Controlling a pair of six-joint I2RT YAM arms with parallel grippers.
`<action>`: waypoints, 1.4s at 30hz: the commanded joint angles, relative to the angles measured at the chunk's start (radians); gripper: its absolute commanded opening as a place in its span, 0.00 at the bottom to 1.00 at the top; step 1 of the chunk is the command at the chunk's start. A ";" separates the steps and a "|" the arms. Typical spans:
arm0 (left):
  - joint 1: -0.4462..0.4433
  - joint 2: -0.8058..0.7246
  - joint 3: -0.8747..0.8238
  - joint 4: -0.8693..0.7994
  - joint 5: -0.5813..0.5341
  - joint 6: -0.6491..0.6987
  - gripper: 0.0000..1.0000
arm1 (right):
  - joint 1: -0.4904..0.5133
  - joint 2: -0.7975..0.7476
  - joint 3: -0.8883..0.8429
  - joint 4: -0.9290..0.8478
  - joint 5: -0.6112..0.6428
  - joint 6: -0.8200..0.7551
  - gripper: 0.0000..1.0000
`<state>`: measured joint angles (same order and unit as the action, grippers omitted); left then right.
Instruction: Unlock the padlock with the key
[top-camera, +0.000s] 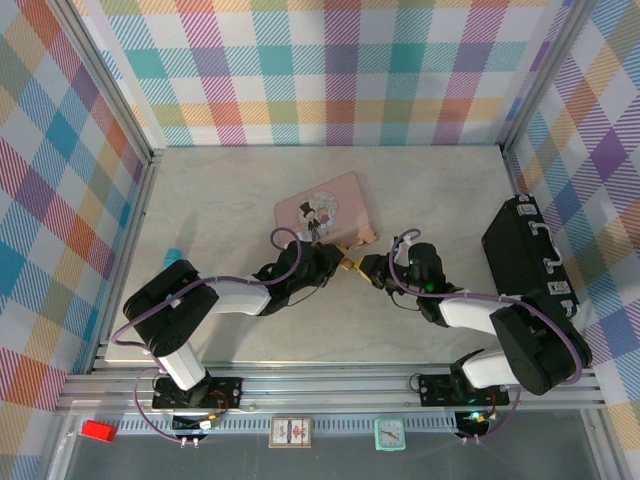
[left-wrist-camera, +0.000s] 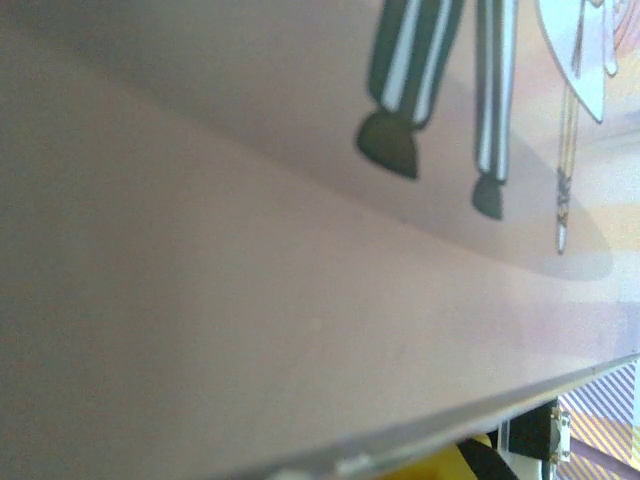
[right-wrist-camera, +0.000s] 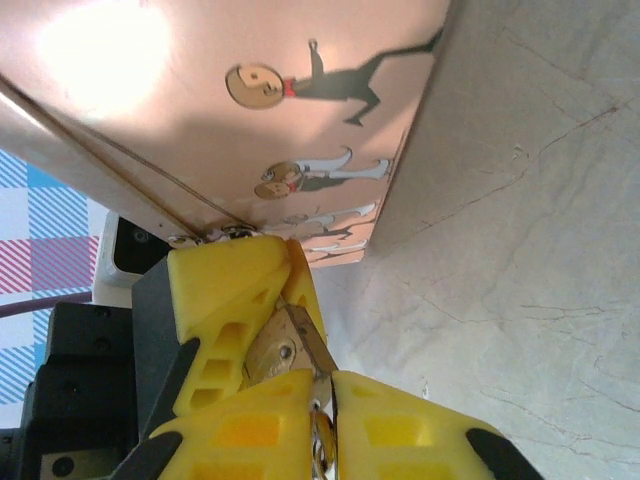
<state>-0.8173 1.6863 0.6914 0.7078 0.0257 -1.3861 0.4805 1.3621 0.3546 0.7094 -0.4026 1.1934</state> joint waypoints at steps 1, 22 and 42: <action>-0.036 -0.029 0.045 0.046 0.122 -0.025 0.05 | -0.010 0.010 0.053 0.075 -0.052 -0.016 0.13; 0.007 -0.065 0.047 -0.163 0.083 0.018 0.04 | 0.053 -0.195 0.235 -0.665 0.183 -0.506 0.47; 0.128 -0.165 0.052 -0.347 0.141 0.091 0.03 | 0.339 -0.132 0.051 -0.184 0.345 -1.354 0.49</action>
<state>-0.7120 1.5707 0.7284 0.3569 0.1448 -1.2659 0.8009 1.2118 0.4183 0.3794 -0.1143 0.0074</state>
